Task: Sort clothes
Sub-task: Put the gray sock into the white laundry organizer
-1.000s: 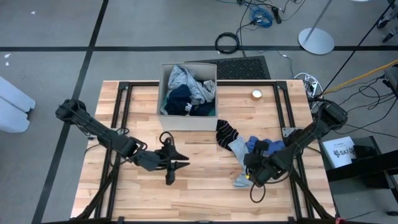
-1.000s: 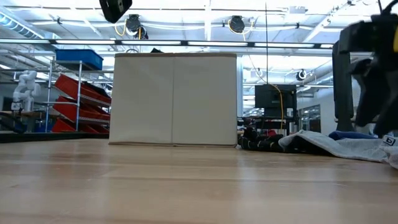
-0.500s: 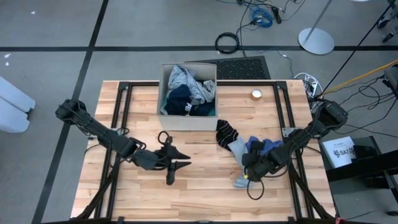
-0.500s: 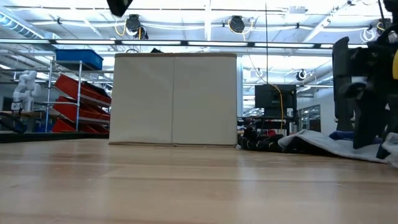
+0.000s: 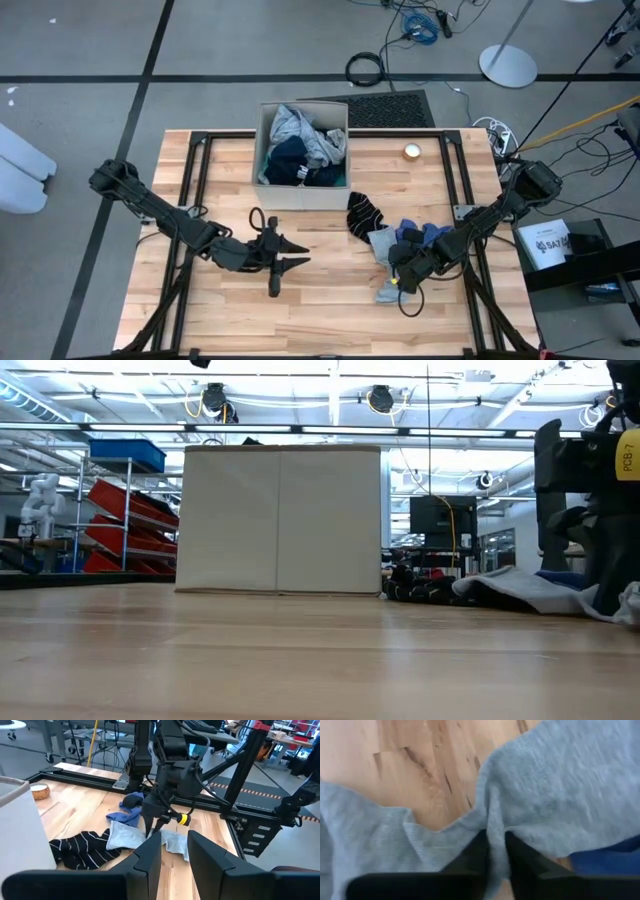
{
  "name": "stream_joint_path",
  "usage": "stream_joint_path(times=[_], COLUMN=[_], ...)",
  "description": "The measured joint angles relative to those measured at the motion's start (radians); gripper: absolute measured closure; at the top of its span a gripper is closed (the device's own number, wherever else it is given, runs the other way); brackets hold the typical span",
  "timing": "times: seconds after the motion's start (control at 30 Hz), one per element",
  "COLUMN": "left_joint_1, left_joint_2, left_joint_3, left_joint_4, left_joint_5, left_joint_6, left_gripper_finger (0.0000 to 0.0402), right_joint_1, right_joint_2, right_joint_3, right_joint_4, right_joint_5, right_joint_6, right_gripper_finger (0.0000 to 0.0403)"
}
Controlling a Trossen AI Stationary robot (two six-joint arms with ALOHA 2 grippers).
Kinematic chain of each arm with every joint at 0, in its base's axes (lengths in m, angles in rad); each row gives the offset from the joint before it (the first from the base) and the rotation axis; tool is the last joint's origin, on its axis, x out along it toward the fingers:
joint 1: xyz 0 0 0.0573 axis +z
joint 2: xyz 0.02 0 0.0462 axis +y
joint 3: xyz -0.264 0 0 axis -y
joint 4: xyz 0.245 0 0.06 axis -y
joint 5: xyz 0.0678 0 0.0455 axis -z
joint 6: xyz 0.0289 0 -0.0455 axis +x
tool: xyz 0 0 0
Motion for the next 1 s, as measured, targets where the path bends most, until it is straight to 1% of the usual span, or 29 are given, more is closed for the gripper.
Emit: stream_joint_path(times=[0.03,0.07,0.17,0.27,0.33,0.47,0.63,0.77,0.9,1.0], left_joint_1=[0.0,0.0,0.001,0.005,0.009,0.009,0.009,0.012,0.013,0.016], left_joint_2=[0.0,0.0,0.0,0.0,0.0,0.0,0.0,0.0,0.01,0.032], left_joint_3=[0.0,0.0,0.0,0.0,0.0,0.0,0.0,0.0,0.0,0.0], left_joint_4=[0.0,0.001,0.015,0.022,0.027,0.063,0.116,0.127,0.169,0.221], left_joint_5=[0.0,0.0,0.0,0.0,0.0,0.0,0.013,0.075,0.159,0.219], left_joint_6=[0.0,0.0,0.004,0.009,0.011,0.06,0.107,0.113,0.114,0.155], left_gripper_finger=[0.0299,0.0299,0.0299,0.0299,0.0299,0.0299,0.0299,0.0299,0.0299,0.0299], right_joint_1=[0.0,0.0,0.0,0.0,0.0,0.0,0.0,0.0,0.0,0.0], right_joint_2=[-0.001,-0.003,-0.014,-0.022,-0.033,-0.038,-0.038,-0.04,-0.04,-0.041], right_joint_3=[-0.001,-0.003,-0.004,0.027,0.074,0.175,0.335,0.465,0.556,0.601], right_joint_4=[0.009,0.022,0.094,0.104,0.1,0.092,0.084,0.057,0.05,0.054], right_joint_5=[-0.002,-0.002,0.007,0.008,0.019,0.076,0.148,0.194,0.2,0.202], right_joint_6=[-0.007,-0.014,-0.024,-0.056,-0.089,-0.186,-0.359,-0.499,-0.609,-0.66], right_gripper_finger=[0.0381,0.039,0.0389,0.0391,0.0397,0.0398,0.04,0.0401,0.0401,0.0402])
